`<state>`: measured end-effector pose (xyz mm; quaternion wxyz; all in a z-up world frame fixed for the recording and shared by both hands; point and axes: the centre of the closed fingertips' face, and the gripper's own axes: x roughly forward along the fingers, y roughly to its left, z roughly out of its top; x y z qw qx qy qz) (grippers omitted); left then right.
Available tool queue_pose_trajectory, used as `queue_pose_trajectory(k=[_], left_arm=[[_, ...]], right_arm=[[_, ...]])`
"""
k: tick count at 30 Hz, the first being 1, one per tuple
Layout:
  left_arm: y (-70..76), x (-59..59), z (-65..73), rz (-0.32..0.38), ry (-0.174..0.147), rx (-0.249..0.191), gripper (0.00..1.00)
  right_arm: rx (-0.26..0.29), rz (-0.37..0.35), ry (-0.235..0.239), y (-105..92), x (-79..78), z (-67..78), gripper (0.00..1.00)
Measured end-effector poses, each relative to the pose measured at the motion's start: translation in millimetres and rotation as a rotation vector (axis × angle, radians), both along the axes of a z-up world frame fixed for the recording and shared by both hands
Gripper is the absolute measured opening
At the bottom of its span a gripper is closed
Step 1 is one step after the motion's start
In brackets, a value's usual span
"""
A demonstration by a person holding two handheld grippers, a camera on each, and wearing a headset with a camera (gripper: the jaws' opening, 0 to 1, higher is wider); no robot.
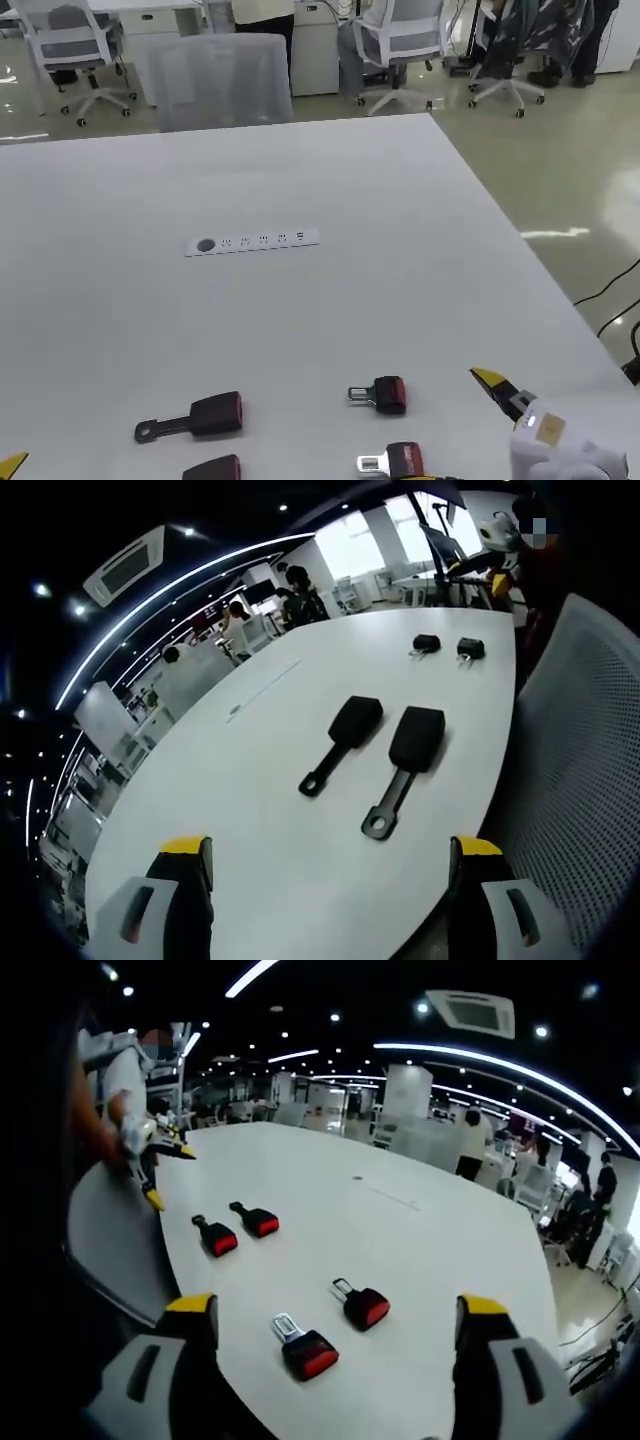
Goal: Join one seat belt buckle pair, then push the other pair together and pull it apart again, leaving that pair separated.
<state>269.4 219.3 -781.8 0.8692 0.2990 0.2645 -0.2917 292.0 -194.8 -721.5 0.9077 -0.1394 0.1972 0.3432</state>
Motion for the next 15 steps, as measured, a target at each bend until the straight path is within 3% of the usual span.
queue_pose_trajectory(k=[2, 3, 7, 9, 11, 15], left_arm=[[0.6, -0.3, -0.8, 0.0, 0.005, 0.007, 1.0], [1.1, -0.5, -1.7, -0.001, 0.008, 0.011, 1.0], [0.4, -0.3, 0.3, -0.009, 0.004, 0.02, 1.0], [1.5, -0.5, 0.0, -0.006, 0.006, 0.021, 1.0], [3.9, 0.3, 0.6, 0.0, 0.004, 0.036, 1.0], [3.2, -1.5, -0.7, -0.009, 0.018, 0.032, 1.0]], right_arm=[[0.034, -0.002, 0.001, 1.6, 2.1, 2.8, 1.0], [0.028, 0.001, 0.026, 1.1, 1.8, -0.8, 1.0], [0.033, 0.004, 0.015, 1.2, 5.0, -2.5, 1.0], [0.006, 0.003, 0.022, -1.2, 6.4, -7.5, 0.98], [-0.021, 0.017, 0.046, -2.0, 4.9, -13.7, 0.89], [-0.05, 0.037, 0.059, -2.7, 5.9, -20.6, 0.9]])
